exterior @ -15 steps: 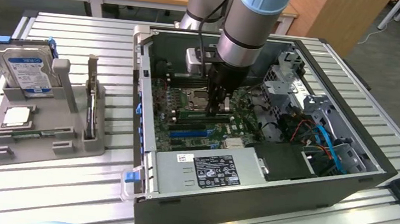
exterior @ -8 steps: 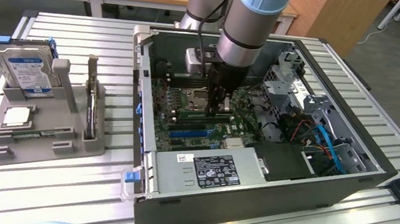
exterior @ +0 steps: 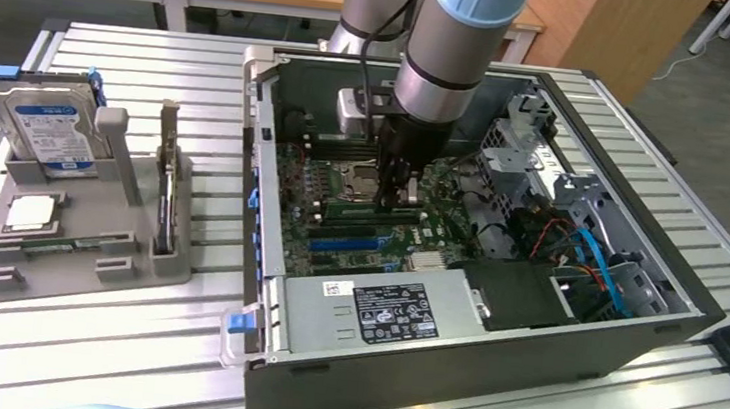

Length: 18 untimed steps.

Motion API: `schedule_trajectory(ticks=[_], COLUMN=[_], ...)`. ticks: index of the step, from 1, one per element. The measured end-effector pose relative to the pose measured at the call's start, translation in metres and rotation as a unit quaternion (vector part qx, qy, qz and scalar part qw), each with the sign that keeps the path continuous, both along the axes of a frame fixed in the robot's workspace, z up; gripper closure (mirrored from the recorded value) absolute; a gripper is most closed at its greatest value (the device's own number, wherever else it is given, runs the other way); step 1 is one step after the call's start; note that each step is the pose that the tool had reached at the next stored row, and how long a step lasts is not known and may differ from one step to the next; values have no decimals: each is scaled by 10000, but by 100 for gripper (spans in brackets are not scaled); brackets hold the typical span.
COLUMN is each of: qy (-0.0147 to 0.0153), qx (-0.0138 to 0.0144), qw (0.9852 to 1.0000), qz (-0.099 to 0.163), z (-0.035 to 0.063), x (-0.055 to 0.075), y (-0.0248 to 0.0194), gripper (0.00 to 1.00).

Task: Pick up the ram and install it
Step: 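Insert the ram into the slot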

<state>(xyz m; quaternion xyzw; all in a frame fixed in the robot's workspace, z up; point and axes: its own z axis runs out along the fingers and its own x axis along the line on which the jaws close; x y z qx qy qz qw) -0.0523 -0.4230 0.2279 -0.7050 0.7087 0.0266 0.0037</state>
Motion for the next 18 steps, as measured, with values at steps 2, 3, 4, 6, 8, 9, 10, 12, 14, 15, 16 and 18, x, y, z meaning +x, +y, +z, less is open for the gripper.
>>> schedule_trajectory(ticks=[2,3,4,6,8,9,10,12,14,15,16,18], qy=[0,0,0,0,0,0,0,0,0,0,0,-1], qx=[0,-1,-1,-1,0,-1,-1,-1,0,-1,1,7], qw=[10000,10000,10000,10000,10000,10000,10000,10000,10000,10000,10000,10000], qz=[0,0,0,0,0,0,0,0,0,0,0,-1], z=[-7,-9,-10,-13,-16,-17,-19,-22,-26,-26,-26,-27], x=[0,0,0,0,0,0,0,0,0,0,0,0], y=[0,0,0,0,0,0,0,0,0,0,0,1], gripper=[87,87,87,87,87,87,87,87,87,87,87,87])
